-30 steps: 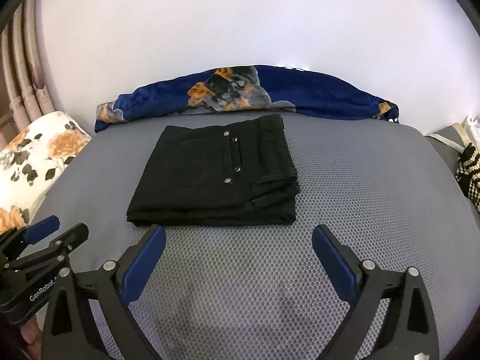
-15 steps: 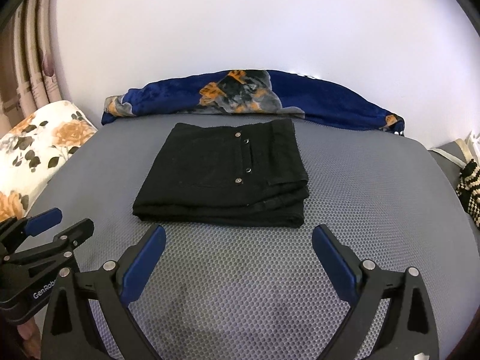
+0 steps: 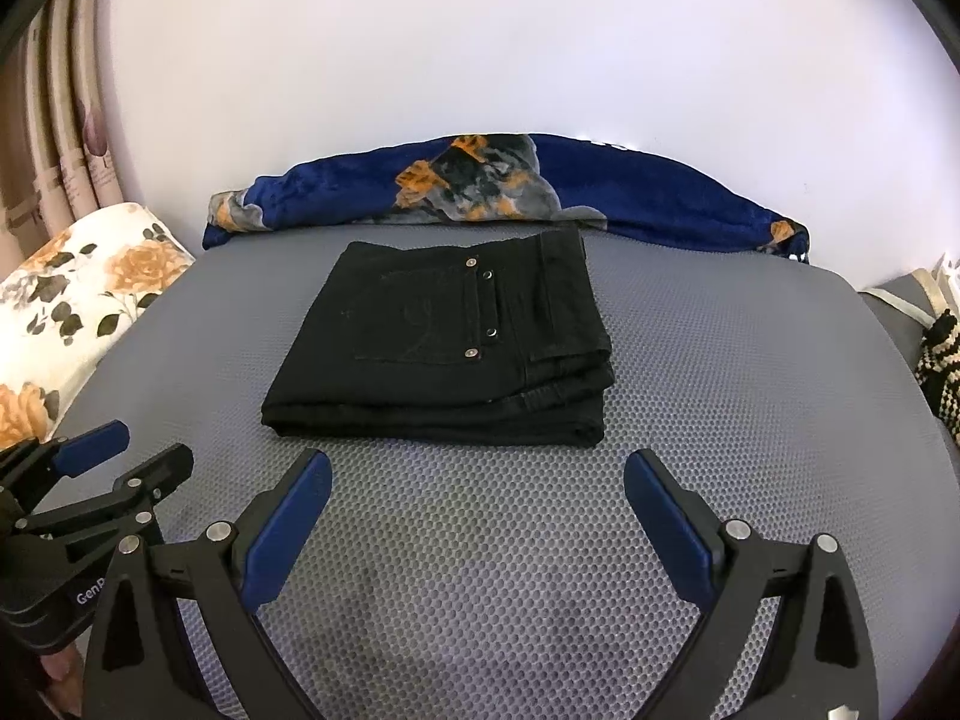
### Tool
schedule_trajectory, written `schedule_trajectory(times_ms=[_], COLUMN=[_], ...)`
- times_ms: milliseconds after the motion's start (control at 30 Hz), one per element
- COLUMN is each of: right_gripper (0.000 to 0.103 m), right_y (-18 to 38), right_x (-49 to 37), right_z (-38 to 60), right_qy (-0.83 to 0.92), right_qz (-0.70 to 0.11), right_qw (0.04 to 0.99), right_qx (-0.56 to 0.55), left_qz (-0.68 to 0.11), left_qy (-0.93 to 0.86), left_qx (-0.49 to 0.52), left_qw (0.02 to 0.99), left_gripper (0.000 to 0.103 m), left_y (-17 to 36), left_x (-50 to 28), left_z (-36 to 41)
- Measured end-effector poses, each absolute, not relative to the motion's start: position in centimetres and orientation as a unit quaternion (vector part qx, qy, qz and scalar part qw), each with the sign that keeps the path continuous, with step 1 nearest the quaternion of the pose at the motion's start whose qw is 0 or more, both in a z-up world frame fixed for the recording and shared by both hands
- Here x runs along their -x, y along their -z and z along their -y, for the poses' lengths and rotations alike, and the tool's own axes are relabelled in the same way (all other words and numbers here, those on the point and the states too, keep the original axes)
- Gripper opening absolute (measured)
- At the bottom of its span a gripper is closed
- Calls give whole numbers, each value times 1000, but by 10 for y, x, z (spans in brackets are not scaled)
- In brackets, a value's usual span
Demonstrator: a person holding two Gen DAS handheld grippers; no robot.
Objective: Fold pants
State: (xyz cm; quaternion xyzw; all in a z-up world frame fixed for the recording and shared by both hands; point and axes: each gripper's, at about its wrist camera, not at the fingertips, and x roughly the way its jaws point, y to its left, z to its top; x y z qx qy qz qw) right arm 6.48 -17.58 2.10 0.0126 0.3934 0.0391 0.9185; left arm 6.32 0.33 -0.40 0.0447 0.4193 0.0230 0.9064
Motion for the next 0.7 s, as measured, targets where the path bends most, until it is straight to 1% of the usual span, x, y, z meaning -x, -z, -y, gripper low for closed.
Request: schedule_trajectory(times_ms=[700], right_gripper=[97], right_y=[-16], right_x=[-64], right_z=[171], right_qy=[-48], right_qz=[-403], right_qw=[914], right_qx=[-13], left_qz=[-420], left_qy=[-26], left_qx=[-48], left_qw=[906], left_gripper=[56], left_y=[5], left_x=[-64], left_z=[-2])
